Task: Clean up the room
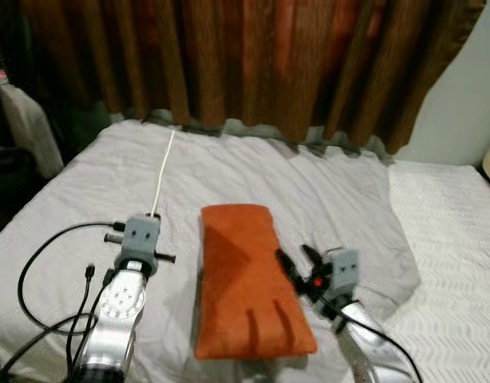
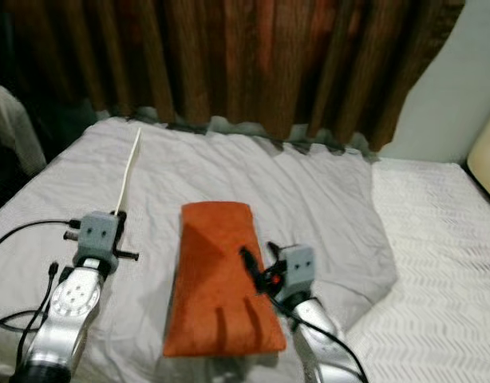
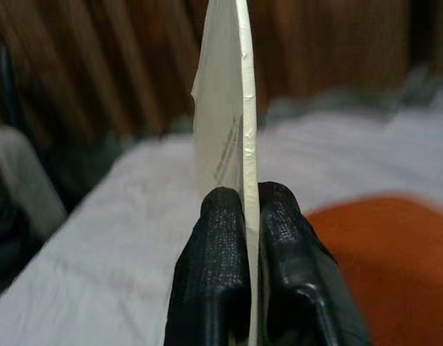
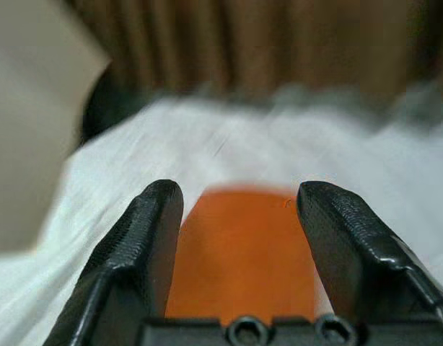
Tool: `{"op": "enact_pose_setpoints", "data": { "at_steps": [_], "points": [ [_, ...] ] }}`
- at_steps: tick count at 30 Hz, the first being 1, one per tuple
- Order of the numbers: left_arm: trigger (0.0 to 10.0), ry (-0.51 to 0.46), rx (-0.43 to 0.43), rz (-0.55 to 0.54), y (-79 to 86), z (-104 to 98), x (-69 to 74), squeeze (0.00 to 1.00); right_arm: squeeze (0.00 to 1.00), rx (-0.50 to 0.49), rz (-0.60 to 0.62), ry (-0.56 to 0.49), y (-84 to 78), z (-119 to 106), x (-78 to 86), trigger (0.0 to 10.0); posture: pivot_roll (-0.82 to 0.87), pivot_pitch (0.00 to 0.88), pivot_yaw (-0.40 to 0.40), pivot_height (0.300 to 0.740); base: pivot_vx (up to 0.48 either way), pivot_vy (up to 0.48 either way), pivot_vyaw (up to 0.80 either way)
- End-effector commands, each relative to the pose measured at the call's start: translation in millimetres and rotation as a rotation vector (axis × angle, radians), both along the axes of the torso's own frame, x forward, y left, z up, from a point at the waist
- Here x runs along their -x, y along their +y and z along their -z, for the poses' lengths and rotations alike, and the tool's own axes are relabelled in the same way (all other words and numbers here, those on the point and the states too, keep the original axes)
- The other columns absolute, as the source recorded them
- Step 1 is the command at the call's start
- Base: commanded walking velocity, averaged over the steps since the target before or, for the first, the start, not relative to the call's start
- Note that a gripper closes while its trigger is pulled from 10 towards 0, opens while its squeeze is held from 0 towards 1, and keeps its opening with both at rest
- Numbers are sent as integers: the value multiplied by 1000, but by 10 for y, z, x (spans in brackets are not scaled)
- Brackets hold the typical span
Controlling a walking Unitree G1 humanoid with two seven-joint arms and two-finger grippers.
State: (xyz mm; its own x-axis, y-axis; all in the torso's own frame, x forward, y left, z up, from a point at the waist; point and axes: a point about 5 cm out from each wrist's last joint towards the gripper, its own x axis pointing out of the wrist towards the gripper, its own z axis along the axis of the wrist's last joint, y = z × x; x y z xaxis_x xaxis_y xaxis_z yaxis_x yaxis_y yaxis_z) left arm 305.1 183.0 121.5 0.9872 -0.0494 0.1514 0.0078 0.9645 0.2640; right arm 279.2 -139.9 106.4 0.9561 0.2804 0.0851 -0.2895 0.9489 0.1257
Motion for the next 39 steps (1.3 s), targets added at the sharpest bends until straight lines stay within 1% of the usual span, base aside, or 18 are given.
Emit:
{"op": "enact_pose_setpoints", "data": {
  "at_steps": [1, 3, 4, 5, 6, 8, 9, 10, 11, 12, 15, 16, 17, 20, 29, 34, 36, 39],
  "points": [
    [0, -52, 9, 44, -78, -116, -8, 0, 0, 20, 57, -32, -102, -59, 11, 10000, 33, 0, -53, 740, 0, 0, 0],
    [0, -63, 18, 80, -127, -63, 130, 0, 0, 43, 139, -51, -261, -68, 92, 10000, 31, 0, -56, 740, 0, 0, 0],
    [0, -63, 18, 80, -127, -63, 130, 0, 0, 43, 139, -51, -261, -68, 92, 10000, 31, 0, -56, 740, 0, 0, 0],
    [0, -59, 28, 111, -175, -36, 187, 0, 0, 49, 172, -44, -336, -41, 128, 10000, 29, 0, -55, 740, 0, 0, 0],
    [0, -59, 28, 111, -175, -36, 187, 0, 0, 49, 172, -44, -336, -41, 128, 10000, 29, 0, -55, 740, 0, 0, 0],
    [0, 70, 171, 185, -307, 137, 238, 0, 0, 80, 226, 14, -453, 98, 179, 10000, 10, 0, -53, 740, 0, 0, 0],
    [0, 70, 171, 185, -307, 137, 238, 0, 0, 80, 226, 14, -453, 98, 179, 10000, 10, 0, -53, 740, 0, 0, 0],
    [9020, 121, 190, 212, -339, 253, 228, 0, 0, 115, 220, 49, -455, 183, 163, 10000, -14, 0, -48, 740, 0, 0, 0],
    [9020, 121, 190, 212, -339, 253, 228, 0, 0, 115, 220, 49, -455, 183, 163, 10000, -14, 0, -48, 740, 0, 0, 0],
    [10000, 168, 201, 214, -345, 362, 213, 0, 0, 139, 212, 78, -439, 254, 136, 10000, -14, 0, -48, 740, 0, 0, -800],
    [10000, 185, 197, 219, -362, 401, 207, 0, 0, 158, 200, 93, -419, 294, 112, 10000, -35, 0, -37, 740, 0, 0, -792],
    [10000, 180, 190, 254, -448, 377, 208, 0, 0, 174, 193, 102, -387, 312, 71, 10000, -43, 0, -32, 740, 0, 0, 0],
    [10000, 172, 185, 270, -480, 355, 213, 0, 0, 178, 192, 102, -379, 310, 62, 10000, -43, 0, -32, 740, 0, 0, 0],
    [10000, 170, 187, 273, -491, 342, 215, 0, 0, 176, 194, 102, -373, 304, 55, 10000, -45, 0, -31, 740, 0, 0, 0],
    [10000, 156, 171, 271, -549, 326, 184, 0, 0, 169, 162, 103, -329, 307, -44, 10000, -66, 0, -17, 740, 0, -474, 0],
    [10000, 166, 165, 247, -575, 344, 185, 0, 0, 166, 139, 118, -310, 343, -23, 10000, -71, 0, -16, 740, 0, -480, 0],
    [10000, 176, 156, 242, -575, 361, 173, 0, 0, 157, 137, 127, -312, 362, -22, 10000, -75, 0, -14, 740, 0, -480, 0],
    [10000, 203, 149, 205, -512, 392, 112, 0, 0, 156, 132, 133, -311, 380, -17, 10000, -79, 0, -12, 740, 0, -480, 0]
  ]
}}
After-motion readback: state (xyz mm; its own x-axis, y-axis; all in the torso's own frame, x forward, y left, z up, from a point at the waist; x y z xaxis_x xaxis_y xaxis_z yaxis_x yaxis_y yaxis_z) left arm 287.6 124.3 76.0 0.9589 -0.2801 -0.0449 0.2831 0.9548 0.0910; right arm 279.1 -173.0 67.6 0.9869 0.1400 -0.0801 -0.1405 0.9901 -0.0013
